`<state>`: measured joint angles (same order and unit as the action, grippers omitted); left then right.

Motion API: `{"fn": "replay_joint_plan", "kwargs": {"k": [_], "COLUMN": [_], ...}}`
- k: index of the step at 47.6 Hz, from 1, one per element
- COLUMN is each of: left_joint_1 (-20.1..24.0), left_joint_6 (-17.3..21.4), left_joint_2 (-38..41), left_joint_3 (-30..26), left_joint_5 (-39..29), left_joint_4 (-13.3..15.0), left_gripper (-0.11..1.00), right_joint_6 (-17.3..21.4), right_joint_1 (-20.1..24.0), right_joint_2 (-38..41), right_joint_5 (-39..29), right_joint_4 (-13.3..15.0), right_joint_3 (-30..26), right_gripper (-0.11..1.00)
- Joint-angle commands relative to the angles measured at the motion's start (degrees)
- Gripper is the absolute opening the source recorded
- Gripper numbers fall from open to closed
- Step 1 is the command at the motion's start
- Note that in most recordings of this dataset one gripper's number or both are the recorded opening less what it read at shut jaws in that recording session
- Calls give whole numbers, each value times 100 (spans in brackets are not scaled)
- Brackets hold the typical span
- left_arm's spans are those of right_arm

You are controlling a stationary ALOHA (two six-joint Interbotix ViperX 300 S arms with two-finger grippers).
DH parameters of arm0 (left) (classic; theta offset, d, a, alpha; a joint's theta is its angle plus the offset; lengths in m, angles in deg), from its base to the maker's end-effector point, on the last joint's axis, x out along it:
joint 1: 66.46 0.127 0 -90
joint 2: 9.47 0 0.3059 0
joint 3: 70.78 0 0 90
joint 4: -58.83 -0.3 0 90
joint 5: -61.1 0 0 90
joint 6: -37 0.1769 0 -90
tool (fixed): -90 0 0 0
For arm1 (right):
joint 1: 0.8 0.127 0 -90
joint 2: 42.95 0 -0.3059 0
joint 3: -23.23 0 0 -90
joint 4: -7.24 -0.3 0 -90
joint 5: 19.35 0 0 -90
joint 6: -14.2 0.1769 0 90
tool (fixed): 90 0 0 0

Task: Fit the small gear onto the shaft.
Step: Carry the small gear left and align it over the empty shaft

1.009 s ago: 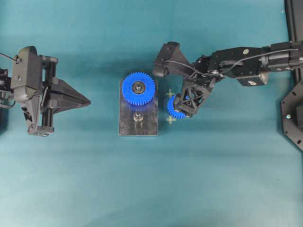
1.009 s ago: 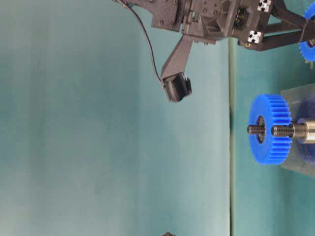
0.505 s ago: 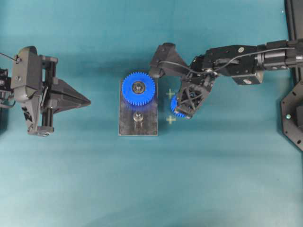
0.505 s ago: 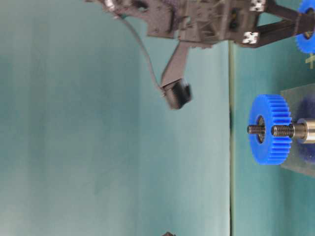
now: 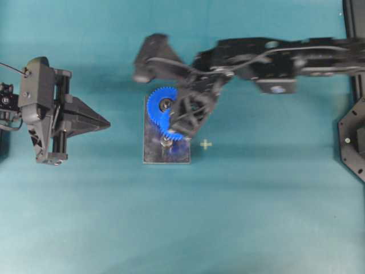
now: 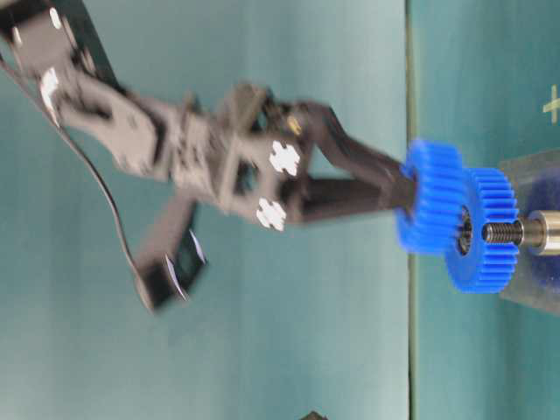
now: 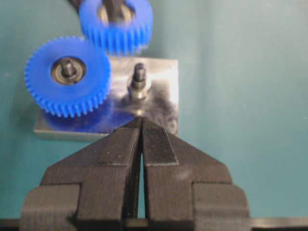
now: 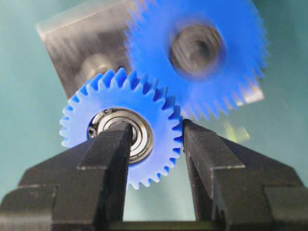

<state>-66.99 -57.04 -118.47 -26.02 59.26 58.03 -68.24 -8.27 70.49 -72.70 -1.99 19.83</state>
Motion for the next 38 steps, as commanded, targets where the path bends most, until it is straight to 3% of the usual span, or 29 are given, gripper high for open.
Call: {"fn": "replay_joint_plan", "kwargs": {"k": [1, 15, 29, 38], "left_joint_1": [9, -9, -26, -26], "left_joint_6": [-9, -9, -9, -18], "left_joint_2": [0, -18, -18, -9], "left_joint_3": [-88, -62, -26, -9], "left_joint_5": [53, 53, 53, 53], "left_joint_4": [-18, -9, -9, -18], "left_gripper": [0, 0, 0, 0], "right_joint_6": [-123, -149, -123, -114], "right_joint_1": [114, 220, 220, 193], "right_joint_2": [88, 527, 589, 598], "right_joint_5": [-167, -299, -378, -439], "right_joint_4": [-35, -35, -35, -352], "right_joint_3": [-334, -747, -756, -747], "right_gripper": [37, 37, 36, 36]}}
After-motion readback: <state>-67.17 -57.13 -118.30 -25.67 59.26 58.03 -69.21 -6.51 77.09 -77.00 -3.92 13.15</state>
